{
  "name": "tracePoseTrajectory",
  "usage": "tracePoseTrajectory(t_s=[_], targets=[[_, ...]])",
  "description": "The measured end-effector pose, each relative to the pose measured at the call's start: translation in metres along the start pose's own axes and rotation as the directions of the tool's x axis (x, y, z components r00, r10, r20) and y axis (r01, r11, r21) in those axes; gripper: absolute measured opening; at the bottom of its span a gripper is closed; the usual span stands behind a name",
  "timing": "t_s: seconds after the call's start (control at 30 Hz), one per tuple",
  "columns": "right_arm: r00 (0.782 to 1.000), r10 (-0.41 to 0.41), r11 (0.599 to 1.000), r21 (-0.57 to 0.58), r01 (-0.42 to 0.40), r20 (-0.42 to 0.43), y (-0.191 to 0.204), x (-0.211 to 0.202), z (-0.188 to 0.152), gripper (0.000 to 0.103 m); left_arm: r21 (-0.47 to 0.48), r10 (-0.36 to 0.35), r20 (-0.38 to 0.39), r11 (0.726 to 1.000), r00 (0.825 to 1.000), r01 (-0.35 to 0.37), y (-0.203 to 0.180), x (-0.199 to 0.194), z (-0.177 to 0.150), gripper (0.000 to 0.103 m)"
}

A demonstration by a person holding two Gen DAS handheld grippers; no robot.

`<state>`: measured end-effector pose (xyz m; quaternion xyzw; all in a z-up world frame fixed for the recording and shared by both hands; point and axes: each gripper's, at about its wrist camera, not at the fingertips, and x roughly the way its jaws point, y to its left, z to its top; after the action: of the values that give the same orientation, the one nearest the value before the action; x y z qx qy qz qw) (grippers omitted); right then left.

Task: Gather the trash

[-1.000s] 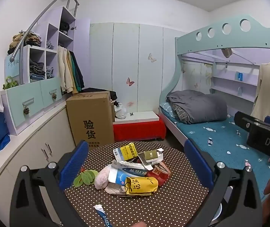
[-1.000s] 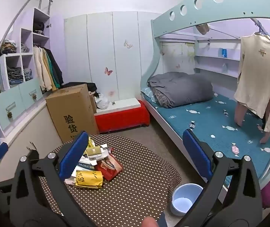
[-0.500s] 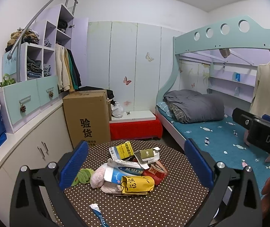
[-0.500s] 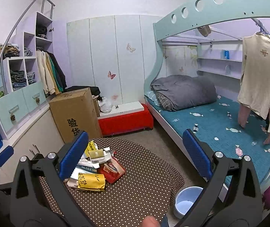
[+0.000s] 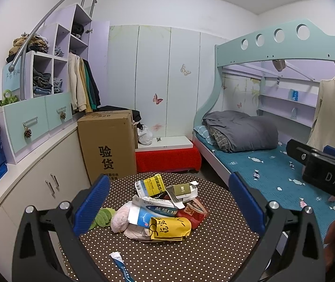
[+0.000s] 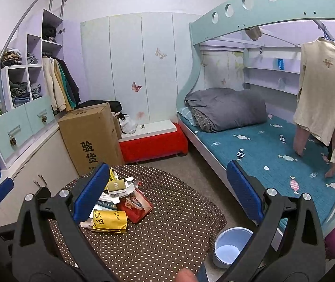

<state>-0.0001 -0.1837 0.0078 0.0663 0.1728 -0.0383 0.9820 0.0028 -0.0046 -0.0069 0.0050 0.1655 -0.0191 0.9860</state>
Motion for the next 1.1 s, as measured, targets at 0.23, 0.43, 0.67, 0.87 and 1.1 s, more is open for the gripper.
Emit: tracePoseTrajectory(t_s=[0.23, 0.43, 0.67, 0.87, 1.1], targets=[[1.0, 0.003, 1.0, -0.003, -0.004, -0.008, 0.003, 0.003, -0.002, 0.097, -0.004, 0.001, -0.008, 1.0, 1.0, -0.001, -0.002, 0.004, -0.007, 0.099], [1.0, 0.009, 1.0, -0.011, -0.009, -0.024, 0.007, 0.009, -0.004, 0.097, -0.02, 0.007, -0.023, 1.0, 1.0, -0.008, 0.013, 0.008, -0.004, 0.099], [0.997, 0.018, 0.999, -0.027, -0.02, -0.081, 0.011, 0.03, -0.015, 0.097, -0.028, 0.038, -0.078, 0.999, 0.996, -0.04, 0.028, 0.023, -0.023, 0.099], [0.982, 0.035, 0.999, -0.035, -0.042, -0.186, 0.012, 0.065, -0.037, 0.097, -0.03, 0.091, -0.192, 0.995, 0.977, -0.099, 0.051, 0.044, -0.058, 0.099], [0.948, 0.054, 0.996, -0.054, -0.075, -0.315, 0.023, 0.108, -0.07, 0.097, -0.026, 0.122, -0.354, 0.99, 0.927, -0.14, 0.078, 0.074, -0.114, 0.099]])
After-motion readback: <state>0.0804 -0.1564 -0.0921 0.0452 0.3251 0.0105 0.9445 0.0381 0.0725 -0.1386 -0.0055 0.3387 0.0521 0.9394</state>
